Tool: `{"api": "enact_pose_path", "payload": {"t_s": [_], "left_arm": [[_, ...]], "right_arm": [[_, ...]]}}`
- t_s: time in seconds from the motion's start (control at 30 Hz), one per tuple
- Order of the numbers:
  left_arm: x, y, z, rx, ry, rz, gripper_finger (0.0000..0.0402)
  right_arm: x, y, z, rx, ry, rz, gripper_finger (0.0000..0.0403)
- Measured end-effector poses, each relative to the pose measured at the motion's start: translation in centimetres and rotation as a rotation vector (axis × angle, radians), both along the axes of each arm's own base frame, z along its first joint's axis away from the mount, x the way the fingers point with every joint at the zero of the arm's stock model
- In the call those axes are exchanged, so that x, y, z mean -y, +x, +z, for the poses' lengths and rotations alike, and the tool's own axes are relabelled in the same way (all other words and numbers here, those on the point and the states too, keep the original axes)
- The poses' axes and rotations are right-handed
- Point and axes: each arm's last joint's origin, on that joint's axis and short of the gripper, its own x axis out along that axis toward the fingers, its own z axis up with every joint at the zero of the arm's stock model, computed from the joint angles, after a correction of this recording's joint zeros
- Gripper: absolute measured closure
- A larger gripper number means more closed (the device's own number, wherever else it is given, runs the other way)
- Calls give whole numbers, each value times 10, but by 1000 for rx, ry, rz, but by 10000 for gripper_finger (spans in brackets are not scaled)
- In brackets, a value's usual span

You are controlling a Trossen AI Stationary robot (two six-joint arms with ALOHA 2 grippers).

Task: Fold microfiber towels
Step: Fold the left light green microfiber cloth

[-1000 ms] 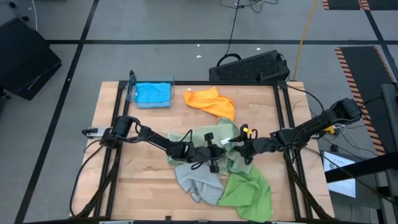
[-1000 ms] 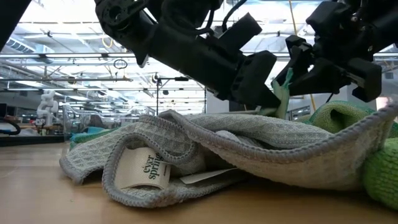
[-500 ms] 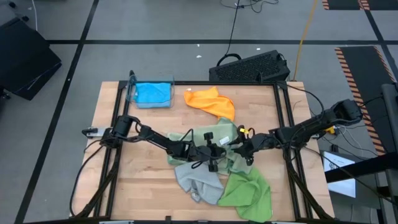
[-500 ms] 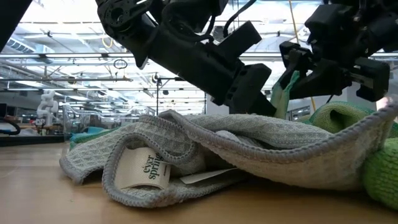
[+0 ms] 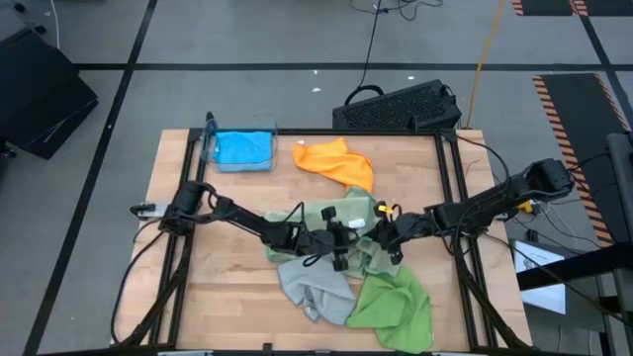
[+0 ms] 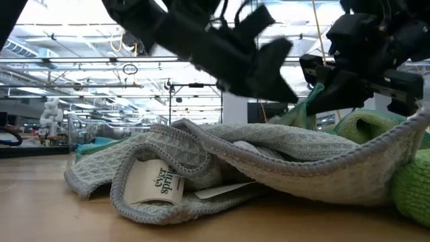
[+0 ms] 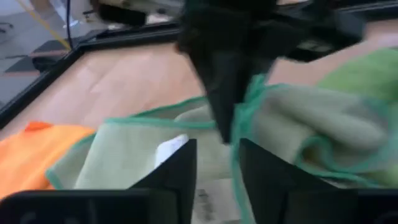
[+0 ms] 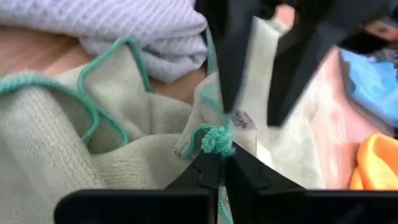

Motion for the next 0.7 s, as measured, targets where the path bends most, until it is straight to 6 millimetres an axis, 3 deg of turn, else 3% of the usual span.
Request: {"api": "enact_pose_path", "payload": {"t_s": [0.2,0.37,0.53,0.7], "left_arm": [[15,-14,20,-38,65,43,242],[28,-32,17,-154,150,134,241],[33,-56,20,-279,137,226,240],[33,-84,11,-471,111,322,240]], "right_arm": [[1,-2,8,39,-6,-28,400],[4,-6,17,85,-11,-70,400],[12,-11,32,173,-32,-189,401],[20,-15,40,206,-15,-236,402]]}}
